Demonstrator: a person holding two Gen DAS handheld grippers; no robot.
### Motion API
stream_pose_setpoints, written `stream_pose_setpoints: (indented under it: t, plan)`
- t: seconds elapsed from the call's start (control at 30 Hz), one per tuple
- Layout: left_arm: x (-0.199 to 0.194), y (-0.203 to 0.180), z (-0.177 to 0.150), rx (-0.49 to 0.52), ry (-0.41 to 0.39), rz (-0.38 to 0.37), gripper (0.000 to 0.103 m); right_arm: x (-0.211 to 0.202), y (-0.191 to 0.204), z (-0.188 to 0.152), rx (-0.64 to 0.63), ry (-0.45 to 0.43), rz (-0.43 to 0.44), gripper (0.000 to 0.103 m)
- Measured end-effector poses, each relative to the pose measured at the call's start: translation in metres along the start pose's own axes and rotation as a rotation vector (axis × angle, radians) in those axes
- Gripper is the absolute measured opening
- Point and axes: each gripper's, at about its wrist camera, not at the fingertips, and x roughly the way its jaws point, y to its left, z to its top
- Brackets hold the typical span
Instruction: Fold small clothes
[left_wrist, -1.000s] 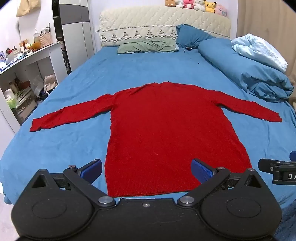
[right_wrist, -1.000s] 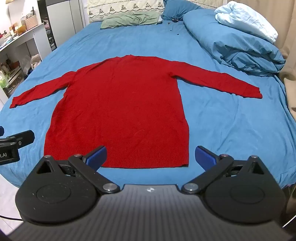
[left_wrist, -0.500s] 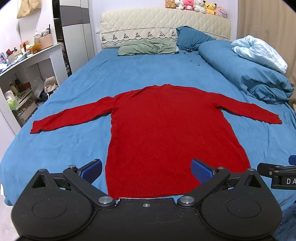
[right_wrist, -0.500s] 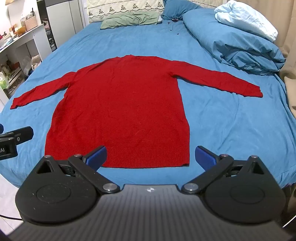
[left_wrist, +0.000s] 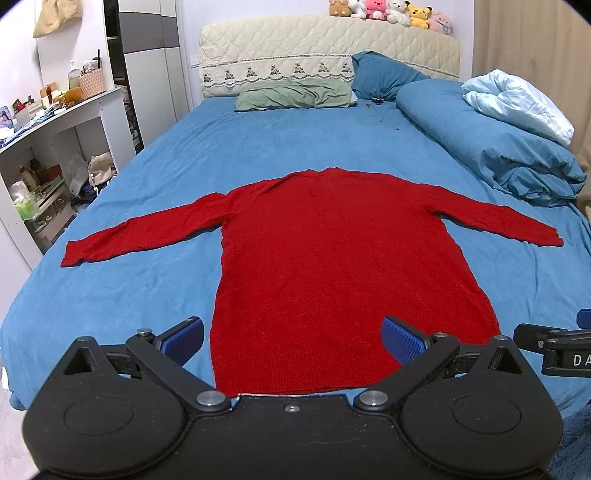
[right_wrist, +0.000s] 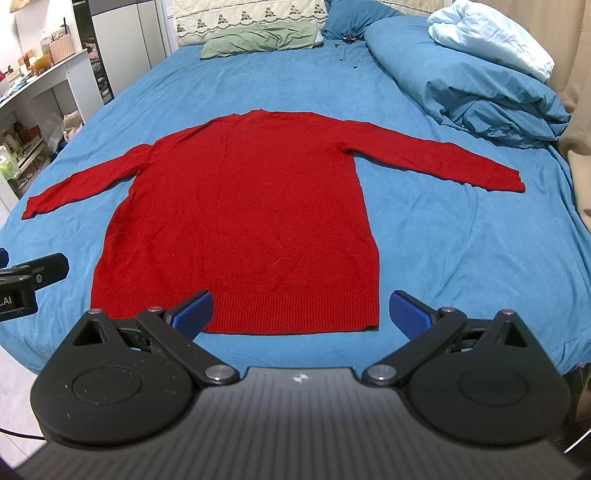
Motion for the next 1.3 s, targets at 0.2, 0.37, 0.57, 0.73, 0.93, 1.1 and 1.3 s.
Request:
stream_pose_setpoints:
  t: [0.2, 0.37, 0.57, 0.73, 0.93, 1.1, 1.3]
  plan:
    - [-0.0003, 0.0015, -0.0012, 0.000, -0.001, -0.002, 0.103, -0.0002, -0.0005, 0.0000, -0.001, 0.000, 0.001, 0.103]
    - [-0.0010, 0.0020, -0.0015, 0.003, -0.002, 0.002, 0.103, -0.0004, -0.0006, -0.0002, 0.001, 0.000, 0.001, 0.103]
    - [-0.0008, 0.0018, -0.0009, 0.002, 0.003, 0.004, 0.103, -0.0012, -0.0011, -0.0005, 0.000, -0.001, 0.002, 0.103]
    - [-0.0004, 0.0014, -0.0002, 0.002, 0.003, 0.004, 0.103, -0.0007, -0.0007, -0.0010, 0.003, 0.000, 0.002, 0.103]
    - [0.0002, 0.0021, 0.0003, 0.001, 0.003, 0.004, 0.103, -0.0003, 0.0026, -0.0058, 0.004, -0.001, 0.002, 0.103]
    - [0.0005, 0.0031, 0.0002, -0.011, 0.005, 0.002, 0.103, -0.0005, 0.0019, -0.0053, 0.003, 0.000, 0.004, 0.103]
    - [0.0007, 0.0042, 0.0007, -0.008, 0.005, 0.003, 0.103, 0.0000, 0.0046, -0.0077, 0.005, -0.001, 0.003, 0.103]
